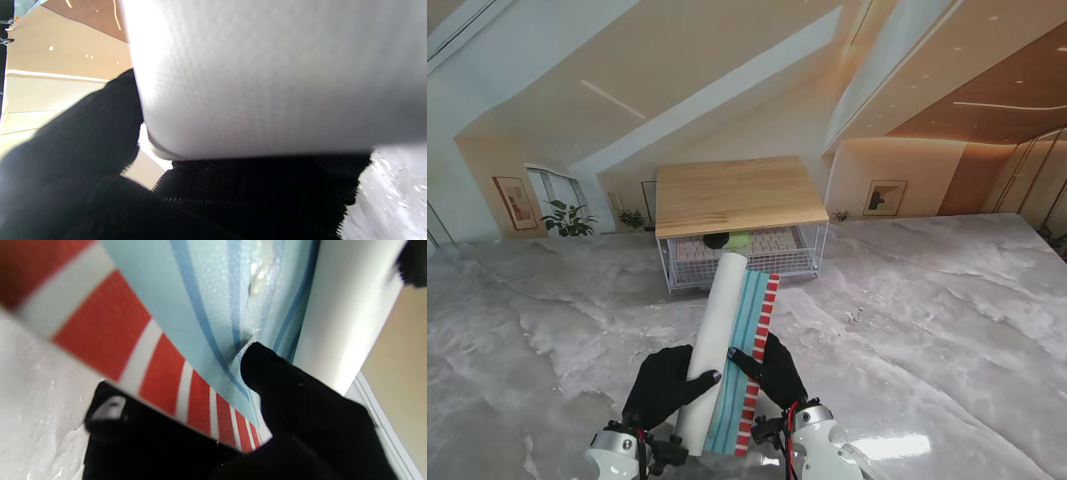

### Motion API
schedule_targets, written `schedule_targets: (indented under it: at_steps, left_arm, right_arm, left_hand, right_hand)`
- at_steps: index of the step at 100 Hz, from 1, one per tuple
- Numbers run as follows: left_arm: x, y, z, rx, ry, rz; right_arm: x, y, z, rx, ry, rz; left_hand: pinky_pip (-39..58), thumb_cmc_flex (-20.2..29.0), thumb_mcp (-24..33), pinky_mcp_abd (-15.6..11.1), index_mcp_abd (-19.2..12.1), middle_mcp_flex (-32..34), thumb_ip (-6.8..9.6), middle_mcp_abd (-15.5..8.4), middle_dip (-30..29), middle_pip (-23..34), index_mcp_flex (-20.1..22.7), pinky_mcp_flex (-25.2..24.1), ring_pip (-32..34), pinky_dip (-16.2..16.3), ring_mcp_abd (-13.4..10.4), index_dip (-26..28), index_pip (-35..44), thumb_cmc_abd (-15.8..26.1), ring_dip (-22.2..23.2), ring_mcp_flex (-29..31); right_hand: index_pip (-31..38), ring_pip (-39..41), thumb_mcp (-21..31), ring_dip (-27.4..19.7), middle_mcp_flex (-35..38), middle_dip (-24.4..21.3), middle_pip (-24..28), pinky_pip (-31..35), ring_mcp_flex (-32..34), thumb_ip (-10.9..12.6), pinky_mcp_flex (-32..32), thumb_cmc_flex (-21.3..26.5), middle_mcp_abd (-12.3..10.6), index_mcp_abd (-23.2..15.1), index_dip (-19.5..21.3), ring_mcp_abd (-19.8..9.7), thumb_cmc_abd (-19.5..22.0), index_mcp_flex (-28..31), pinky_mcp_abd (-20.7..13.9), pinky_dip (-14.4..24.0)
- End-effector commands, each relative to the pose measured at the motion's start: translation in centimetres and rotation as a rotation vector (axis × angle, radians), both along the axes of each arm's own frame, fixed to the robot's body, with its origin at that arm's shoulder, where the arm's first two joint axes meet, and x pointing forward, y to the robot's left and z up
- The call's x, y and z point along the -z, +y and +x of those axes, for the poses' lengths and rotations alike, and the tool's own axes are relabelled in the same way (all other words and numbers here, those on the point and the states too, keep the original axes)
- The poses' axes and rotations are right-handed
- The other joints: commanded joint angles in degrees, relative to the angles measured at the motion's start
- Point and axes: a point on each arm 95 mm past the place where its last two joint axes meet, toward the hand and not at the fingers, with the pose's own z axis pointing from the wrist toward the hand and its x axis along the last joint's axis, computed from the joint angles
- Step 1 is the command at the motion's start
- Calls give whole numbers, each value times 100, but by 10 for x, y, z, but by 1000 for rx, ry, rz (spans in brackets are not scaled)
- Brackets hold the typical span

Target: Unroll the mouse pad and set up the keyboard and mouse from the tabletop organizer

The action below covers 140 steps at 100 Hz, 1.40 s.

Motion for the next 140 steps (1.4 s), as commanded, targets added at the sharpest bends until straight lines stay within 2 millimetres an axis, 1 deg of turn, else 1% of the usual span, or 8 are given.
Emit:
schedule_targets:
  at_steps: [1,10,21,37,68,81,103,140]
  left_arm:
    - [7,-7,-5,21,39,1]
    - [12,-9,-6,23,59,14]
    - [16,-11,-7,31,80,35]
    - [21,-16,-7,52,113,60]
    - [28,-29,-5,75,163,63]
    - [29,-29,-6,80,179,62]
    - [29,-27,-10,110,219,64]
    - [36,-25,-11,206,331,93]
  right_arm:
    - [-5,3,1,-13,-6,-5]
    - [-5,0,3,1,-12,-36]
    - [-6,-6,7,28,-27,-78]
    - [-10,-17,12,47,-26,-147]
    - [-13,-26,18,44,9,-223]
    - [-13,-31,20,30,33,-243]
    - [-15,-47,30,13,97,-285]
    - [-21,-74,53,6,138,-401]
  left_hand:
    - [127,445,348,-284,-634,-39,142,32,29,10,125,-28,11,-74,121,195,594,33,13,-19]
    - [109,455,323,-286,-630,-77,121,36,13,-8,115,-83,0,-71,135,192,569,51,9,-57]
    - [88,477,288,-305,-646,-133,96,31,-9,-25,90,-158,-17,-60,147,194,532,80,1,-122]
    - [42,496,240,-312,-653,-198,57,40,-47,-51,54,-258,-50,-39,158,197,470,111,-16,-215]
    - [-22,514,157,-325,-664,-320,-15,38,-107,-94,-2,-388,-94,5,181,194,362,191,-44,-354]
    - [-257,222,4,-406,-582,-712,-2,103,-268,-254,-260,-818,-265,151,233,224,-77,331,-111,-773]
    - [-1118,-596,-269,-655,-459,-2042,513,147,-539,-637,-819,-2548,-898,645,216,626,-1646,1253,-245,-2272]
    - [-2074,-740,-1027,-827,-644,-3623,613,-135,-765,-1232,-1760,-4145,-1904,266,-203,306,-2769,1692,-588,-3896]
  right_hand:
    - [151,528,-140,104,245,268,220,956,596,-94,724,51,479,-34,8,-678,12,121,-613,-36]
    - [265,1006,-75,-39,776,514,372,1459,1233,-85,1638,-240,437,125,23,-924,-152,416,-762,-374]
    - [369,1494,192,-268,1562,713,609,2161,1932,-23,1816,-733,242,292,197,-1123,-491,1077,-1041,94]
    - [707,1782,1234,396,2486,1031,739,2171,1967,585,1968,-836,-15,515,534,-1207,-1738,2083,-1100,1176]
    - [1021,1770,1932,959,3050,1364,832,2171,1989,1991,2011,-11,-53,1175,162,-1456,-2893,2697,-1321,1580]
    - [1049,1771,2028,969,3016,1385,851,2171,1989,2075,2009,114,-16,1262,124,-1426,-2977,2654,-1293,1593]
    - [1081,1760,2053,959,2939,1405,838,2171,1989,1933,2010,120,83,1307,39,-1382,-2976,2569,-1282,1601]
    - [1065,1756,2057,946,2877,1431,831,2171,1990,1827,2013,93,147,1263,-4,-1417,-2953,2523,-1301,1594]
